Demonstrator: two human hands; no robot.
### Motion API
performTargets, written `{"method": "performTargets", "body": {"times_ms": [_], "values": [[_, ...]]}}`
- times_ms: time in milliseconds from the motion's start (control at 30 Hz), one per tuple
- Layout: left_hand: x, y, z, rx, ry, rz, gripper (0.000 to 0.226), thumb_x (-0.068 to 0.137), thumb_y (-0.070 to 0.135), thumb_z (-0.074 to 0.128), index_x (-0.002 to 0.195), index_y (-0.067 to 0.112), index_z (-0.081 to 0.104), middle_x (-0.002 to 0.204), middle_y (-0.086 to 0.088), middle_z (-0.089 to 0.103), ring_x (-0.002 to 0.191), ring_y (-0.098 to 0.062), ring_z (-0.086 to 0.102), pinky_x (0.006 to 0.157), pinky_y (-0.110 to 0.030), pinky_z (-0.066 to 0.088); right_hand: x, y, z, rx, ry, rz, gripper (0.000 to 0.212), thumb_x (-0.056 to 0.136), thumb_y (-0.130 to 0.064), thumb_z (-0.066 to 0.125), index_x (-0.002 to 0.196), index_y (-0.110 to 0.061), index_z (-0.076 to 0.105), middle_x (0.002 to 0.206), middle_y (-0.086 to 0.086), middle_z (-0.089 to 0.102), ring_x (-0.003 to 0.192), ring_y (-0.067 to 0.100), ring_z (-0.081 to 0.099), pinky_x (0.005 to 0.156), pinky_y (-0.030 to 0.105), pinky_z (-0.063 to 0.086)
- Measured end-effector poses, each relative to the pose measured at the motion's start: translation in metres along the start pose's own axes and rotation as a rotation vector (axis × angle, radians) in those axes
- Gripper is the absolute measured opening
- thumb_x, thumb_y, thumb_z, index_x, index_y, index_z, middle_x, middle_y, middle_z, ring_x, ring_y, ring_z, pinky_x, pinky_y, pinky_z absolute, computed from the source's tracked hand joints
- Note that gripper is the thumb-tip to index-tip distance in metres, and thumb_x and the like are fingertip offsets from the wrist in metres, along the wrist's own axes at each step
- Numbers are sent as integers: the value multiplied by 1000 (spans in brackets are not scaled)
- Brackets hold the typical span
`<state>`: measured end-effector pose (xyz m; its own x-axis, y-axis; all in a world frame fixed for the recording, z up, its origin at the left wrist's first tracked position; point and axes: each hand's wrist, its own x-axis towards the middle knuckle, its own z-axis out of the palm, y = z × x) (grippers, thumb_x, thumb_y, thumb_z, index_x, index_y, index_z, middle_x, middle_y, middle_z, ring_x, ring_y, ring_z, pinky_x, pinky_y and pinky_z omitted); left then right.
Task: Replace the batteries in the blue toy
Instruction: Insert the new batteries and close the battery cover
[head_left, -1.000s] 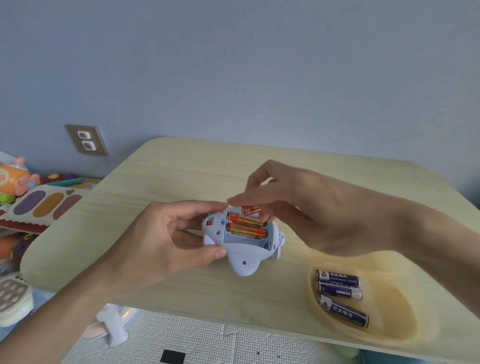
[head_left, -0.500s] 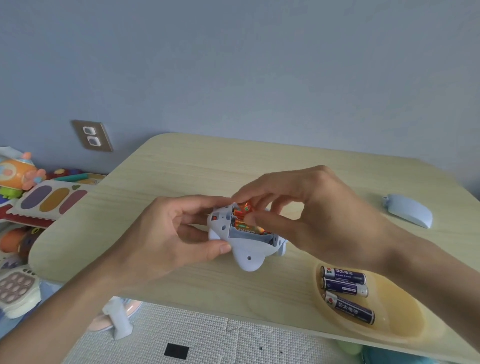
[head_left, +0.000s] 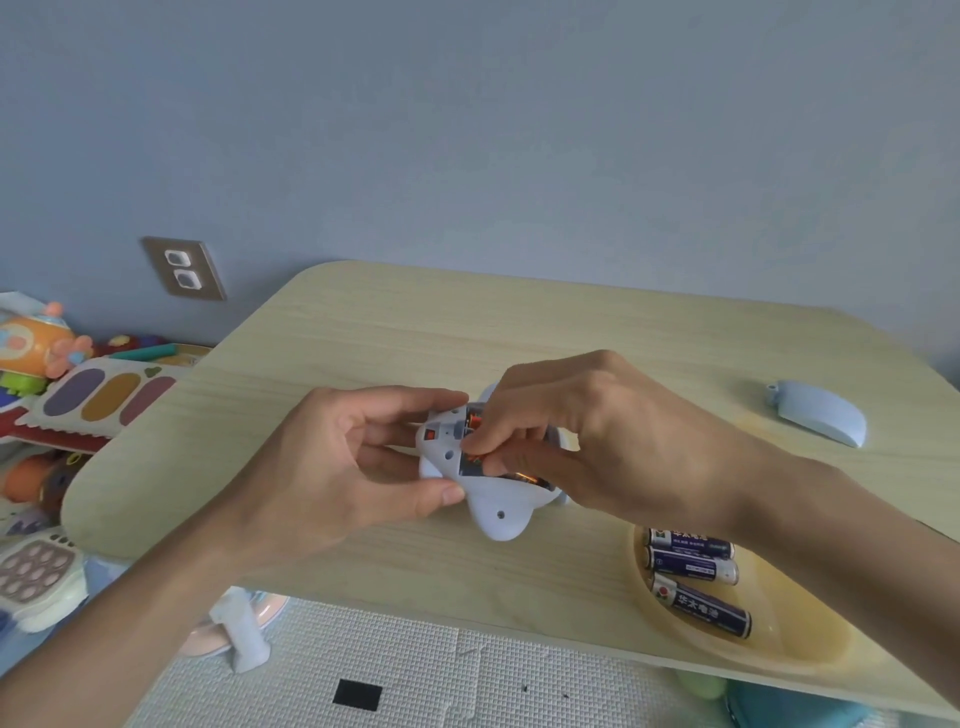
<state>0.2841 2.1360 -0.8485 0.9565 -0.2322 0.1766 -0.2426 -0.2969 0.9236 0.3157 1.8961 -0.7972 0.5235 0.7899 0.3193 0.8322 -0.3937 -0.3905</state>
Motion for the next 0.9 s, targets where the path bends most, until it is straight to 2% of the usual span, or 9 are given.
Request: {"method": "performTargets", "body": {"times_ms": [200,333,433,533,633,700,800,867,900], "values": [[-1,-1,-1,-20,8,1,65,62,14,92,124,22,75,110,6,86,102,-13,82,87,-26,65,-2,5,2,11,20,-30,8,92,-9,77,99,-9,81,91,3,76,72,10,67,67,24,53],[0,-2,0,-33,13,1,65,62,12,93,124,21,75,111,5,86,102,-16,83,88,-28,65,-2,5,5,-21,-24,-67,12,95,-9,69,95,-8,81,90,5,74,75,20,70,64,31,52],[0,-2,0,-39,11,11,65,62,12,93,124,21,75,111,4,86,103,-16,83,88,-27,65,0,6,2,-63,-80,-62,13,97,-7,68,97,-10,81,91,3,72,75,19,68,62,25,49],[0,-4,-1,-27,8,22,65,62,13,93,123,22,75,110,6,86,103,-14,83,87,-23,64,0,4,1,-80,-100,-67,15,98,-8,69,102,-10,82,94,5,75,81,20,71,66,28,53],[0,-5,-1,-37,16,33,65,60,12,92,121,25,76,108,6,86,102,-13,83,84,-20,64,-9,3,-6,-95,-28,-38,18,96,-7,71,110,-10,82,102,6,80,90,19,76,75,31,57],[0,-6,-1,-25,24,46,64,59,11,92,119,29,79,107,9,86,101,-10,82,83,-15,62,-22,9,-26,-130,76,43,20,94,-10,76,113,-13,81,110,0,80,97,13,76,84,28,58],[2,-9,-1,-29,29,59,66,58,10,92,115,40,81,105,8,87,96,-9,83,81,-13,61,-51,25,-73,-210,260,263,21,90,-25,78,111,-28,80,116,-15,76,99,5,72,91,21,55],[2,-11,0,-35,42,72,69,57,9,92,113,47,81,104,6,87,95,-11,84,81,-16,63,-75,44,-104,-274,253,483,30,83,-43,78,113,-38,76,117,-19,74,98,1,71,91,23,57],[2,-12,-1,-41,55,76,69,56,8,92,111,48,81,104,6,87,94,-12,84,80,-17,64,-87,55,-115,-304,188,602,39,77,-53,76,114,-41,74,117,-19,74,99,1,70,90,25,58]]}}
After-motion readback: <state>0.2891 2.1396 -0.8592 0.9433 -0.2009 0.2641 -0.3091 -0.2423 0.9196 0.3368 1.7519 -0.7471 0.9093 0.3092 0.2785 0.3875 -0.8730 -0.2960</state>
